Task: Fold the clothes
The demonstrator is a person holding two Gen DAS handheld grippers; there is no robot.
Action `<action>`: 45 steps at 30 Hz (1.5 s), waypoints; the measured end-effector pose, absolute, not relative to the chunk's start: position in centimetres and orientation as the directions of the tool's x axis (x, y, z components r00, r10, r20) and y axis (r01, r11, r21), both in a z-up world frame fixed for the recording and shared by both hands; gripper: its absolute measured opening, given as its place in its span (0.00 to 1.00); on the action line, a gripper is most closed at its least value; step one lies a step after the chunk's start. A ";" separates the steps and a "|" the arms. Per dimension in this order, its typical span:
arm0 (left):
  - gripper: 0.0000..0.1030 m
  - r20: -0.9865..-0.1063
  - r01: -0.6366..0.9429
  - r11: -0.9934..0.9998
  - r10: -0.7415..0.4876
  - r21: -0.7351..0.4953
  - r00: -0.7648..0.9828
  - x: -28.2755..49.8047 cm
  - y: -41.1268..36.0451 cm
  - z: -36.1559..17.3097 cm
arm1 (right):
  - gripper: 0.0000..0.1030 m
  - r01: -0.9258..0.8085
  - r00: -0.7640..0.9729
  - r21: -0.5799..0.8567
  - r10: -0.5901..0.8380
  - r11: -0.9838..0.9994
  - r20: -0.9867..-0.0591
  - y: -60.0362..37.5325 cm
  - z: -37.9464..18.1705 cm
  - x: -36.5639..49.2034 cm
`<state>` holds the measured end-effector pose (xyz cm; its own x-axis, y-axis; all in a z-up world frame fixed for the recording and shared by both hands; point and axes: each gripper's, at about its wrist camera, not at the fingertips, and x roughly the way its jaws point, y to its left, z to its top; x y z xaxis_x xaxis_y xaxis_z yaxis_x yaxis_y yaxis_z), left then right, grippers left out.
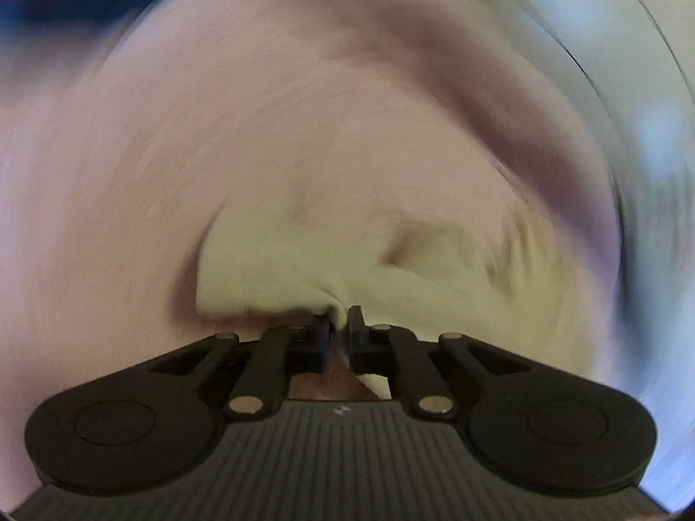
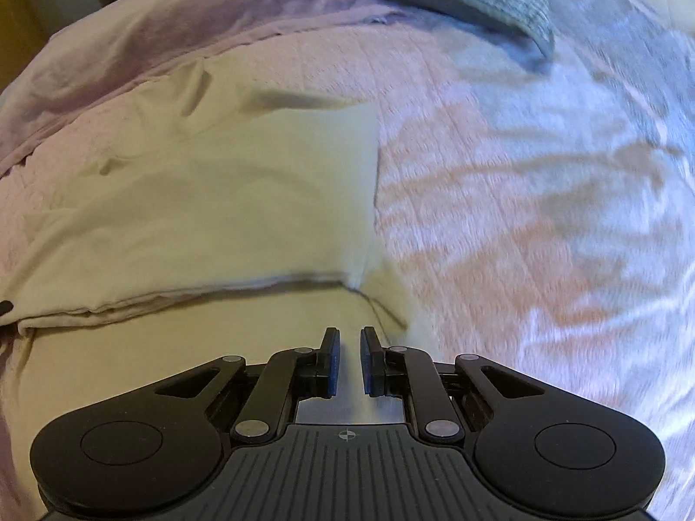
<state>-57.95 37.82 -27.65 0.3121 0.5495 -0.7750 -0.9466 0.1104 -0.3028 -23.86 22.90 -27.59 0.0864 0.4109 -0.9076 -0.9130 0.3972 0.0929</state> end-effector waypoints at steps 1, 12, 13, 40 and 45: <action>0.04 -0.754 -0.949 0.263 0.584 -0.174 0.301 -55.7 37.0 -26.6 | 0.12 -0.910 0.087 0.094 0.407 0.404 -0.909 22.7 -27.6 -23.8; 0.19 -0.759 -0.499 0.766 0.586 0.406 0.283 -43.1 29.0 -30.1 | 0.12 -0.897 0.047 0.134 0.393 0.420 -0.918 22.4 -27.8 -21.5; 0.20 -0.766 -0.534 0.764 0.571 0.362 0.297 -43.6 29.5 -29.4 | 0.12 -0.898 0.042 0.141 0.398 0.418 -0.916 22.4 -27.7 -21.3; 0.15 -0.797 -0.861 0.464 0.430 -0.207 0.424 -53.7 37.0 -23.8 | 0.11 -0.911 -0.261 0.395 0.583 0.115 -0.770 30.2 -29.6 -32.3; 0.16 -0.785 -0.821 0.542 0.426 -0.178 0.451 -50.8 39.0 -25.3 | 0.11 -0.912 -0.288 0.400 0.562 0.084 -0.775 31.7 -30.1 -31.3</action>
